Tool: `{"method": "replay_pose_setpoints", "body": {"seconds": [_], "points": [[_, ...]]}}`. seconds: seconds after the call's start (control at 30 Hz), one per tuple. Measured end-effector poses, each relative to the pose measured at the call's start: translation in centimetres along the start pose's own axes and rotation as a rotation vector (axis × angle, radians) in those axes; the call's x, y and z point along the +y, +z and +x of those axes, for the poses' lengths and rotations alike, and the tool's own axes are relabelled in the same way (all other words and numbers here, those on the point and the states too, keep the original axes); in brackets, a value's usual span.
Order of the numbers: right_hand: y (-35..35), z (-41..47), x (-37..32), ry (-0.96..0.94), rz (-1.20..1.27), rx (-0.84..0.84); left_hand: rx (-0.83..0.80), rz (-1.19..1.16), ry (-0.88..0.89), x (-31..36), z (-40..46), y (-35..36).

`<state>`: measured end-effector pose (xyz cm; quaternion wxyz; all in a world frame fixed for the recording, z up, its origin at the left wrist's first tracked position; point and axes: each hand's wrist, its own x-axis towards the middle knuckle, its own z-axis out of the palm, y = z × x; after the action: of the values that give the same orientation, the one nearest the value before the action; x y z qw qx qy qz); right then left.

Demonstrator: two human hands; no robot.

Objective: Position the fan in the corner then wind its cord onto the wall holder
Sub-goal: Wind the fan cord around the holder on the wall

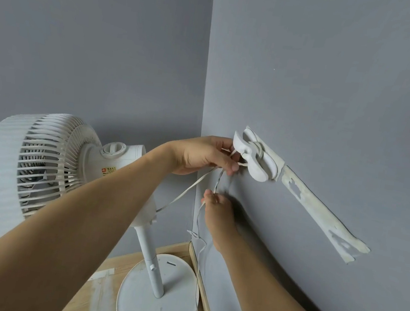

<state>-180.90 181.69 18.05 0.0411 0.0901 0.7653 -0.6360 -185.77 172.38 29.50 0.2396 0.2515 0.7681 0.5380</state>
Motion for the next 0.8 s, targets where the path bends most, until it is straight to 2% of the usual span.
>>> {"method": "replay_pose_setpoints", "body": {"seconds": [0.1, 0.17, 0.37, 0.5, 0.63, 0.8], "points": [[-0.4, -0.1, -0.2, -0.013, 0.016, 0.003, -0.019, -0.266, -0.015, 0.0, 0.4, -0.3], [-0.7, -0.1, -0.4, -0.020, 0.013, -0.006, -0.018, -0.348, -0.023, -0.2, 0.6, -0.5], [-1.3, -0.6, -1.1, -0.052, 0.051, -0.042, 0.194, -0.212, -0.002, -0.4, 1.3, -1.2], [-1.5, -2.0, -1.8, -0.072, -0.089, 0.027, 0.378, -0.121, -0.054, 1.7, 1.4, -2.3], [-2.3, -3.9, -3.1, -0.068, -0.206, -0.069, 0.431, -0.021, -0.094, 6.0, 0.8, -2.7], [-3.3, -6.0, -5.9, -0.110, -0.302, -0.086, 0.463, 0.169, -0.094, 10.8, 0.4, -2.3]]}}
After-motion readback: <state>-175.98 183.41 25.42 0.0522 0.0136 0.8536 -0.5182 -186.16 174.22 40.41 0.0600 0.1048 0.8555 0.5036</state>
